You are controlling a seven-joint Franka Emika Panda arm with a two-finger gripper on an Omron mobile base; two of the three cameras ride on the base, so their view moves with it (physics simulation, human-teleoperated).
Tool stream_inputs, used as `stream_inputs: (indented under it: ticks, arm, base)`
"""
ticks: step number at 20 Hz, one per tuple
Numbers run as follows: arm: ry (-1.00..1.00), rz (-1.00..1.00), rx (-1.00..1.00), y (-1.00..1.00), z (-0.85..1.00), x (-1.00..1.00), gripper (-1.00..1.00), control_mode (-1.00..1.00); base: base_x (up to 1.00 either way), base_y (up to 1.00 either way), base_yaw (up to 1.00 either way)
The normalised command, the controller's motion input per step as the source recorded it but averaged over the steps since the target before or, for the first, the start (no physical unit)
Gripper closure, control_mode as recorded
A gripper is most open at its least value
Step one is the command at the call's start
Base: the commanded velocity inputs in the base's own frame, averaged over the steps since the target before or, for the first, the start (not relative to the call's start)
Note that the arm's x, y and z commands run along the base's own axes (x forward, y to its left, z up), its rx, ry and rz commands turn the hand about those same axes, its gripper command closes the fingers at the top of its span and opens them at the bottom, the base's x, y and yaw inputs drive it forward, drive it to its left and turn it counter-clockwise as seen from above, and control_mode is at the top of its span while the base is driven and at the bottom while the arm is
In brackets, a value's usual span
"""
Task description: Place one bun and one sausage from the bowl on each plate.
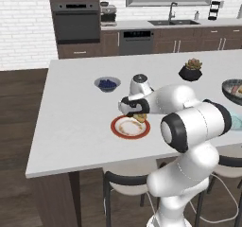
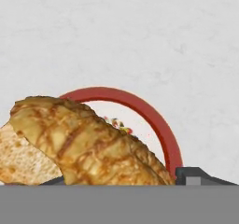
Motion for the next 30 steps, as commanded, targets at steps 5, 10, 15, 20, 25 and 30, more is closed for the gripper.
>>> stream_inputs:
  ticks: [5,10,15,20,25,30]
  arm:
    - [0.12,0.00,0.00,0.01,-0.32,-0.07,1.00,-1.00]
    - [0.10,0.00,-0.02,0.01,-0.38,0.04,-1.00,-1.00]
    - [0.01,0.00,-0.01,0.00,-0.09,0.04,-1.00,-1.00]
    - [-0.01,-0.05,0.02,0.00,0.23,-0.08,-1.00,-1.00]
    - [-0.15,-0.07,0.06,-0.12,0.66,-0.74,-1.00,-1.00]
    - [0.06,-0.01,0.01,-0.08,-0.33,0.33,-1.00,-1.00]
  base:
    - [0.00,0.00,0.00]
    - [0.00,0.00,0.00]
    - [0.00,0.00,0.00]
    - [0.00,0.00,0.00]
    - [0.00,0.00,0.00]
    - [0.00,0.00,0.00]
